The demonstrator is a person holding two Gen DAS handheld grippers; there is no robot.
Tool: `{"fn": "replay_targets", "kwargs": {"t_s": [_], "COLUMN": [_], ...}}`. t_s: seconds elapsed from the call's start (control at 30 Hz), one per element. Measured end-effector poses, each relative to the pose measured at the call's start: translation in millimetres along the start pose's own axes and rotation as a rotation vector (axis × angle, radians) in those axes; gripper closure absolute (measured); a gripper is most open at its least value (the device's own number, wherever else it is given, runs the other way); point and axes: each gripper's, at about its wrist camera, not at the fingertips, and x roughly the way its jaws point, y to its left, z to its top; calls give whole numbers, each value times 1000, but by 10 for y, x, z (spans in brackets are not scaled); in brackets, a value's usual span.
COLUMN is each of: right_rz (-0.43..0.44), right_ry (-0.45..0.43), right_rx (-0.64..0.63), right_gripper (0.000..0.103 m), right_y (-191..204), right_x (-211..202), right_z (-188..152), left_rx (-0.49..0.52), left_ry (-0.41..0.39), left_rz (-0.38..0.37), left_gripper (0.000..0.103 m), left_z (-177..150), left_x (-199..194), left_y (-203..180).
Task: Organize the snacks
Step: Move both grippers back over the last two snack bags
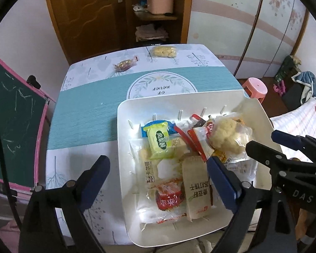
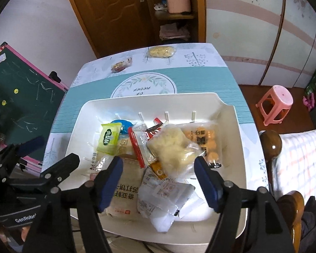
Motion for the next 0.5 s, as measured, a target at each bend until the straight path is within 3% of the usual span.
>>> {"fn": "replay_targets", "kwargs": {"t_s": [0.5], "right_rz": [-7], "right_ry": [34], "right_rx": [17], "right_gripper": [32], "right_y": [-9], "right_x": [67], "right_z": [-92], "left_rx": [-3], "left_ry": [2], "left_rz": [19], "left_gripper": [10], "left_z": [-63], "left_x": [-24], "left_y": [-19]}}
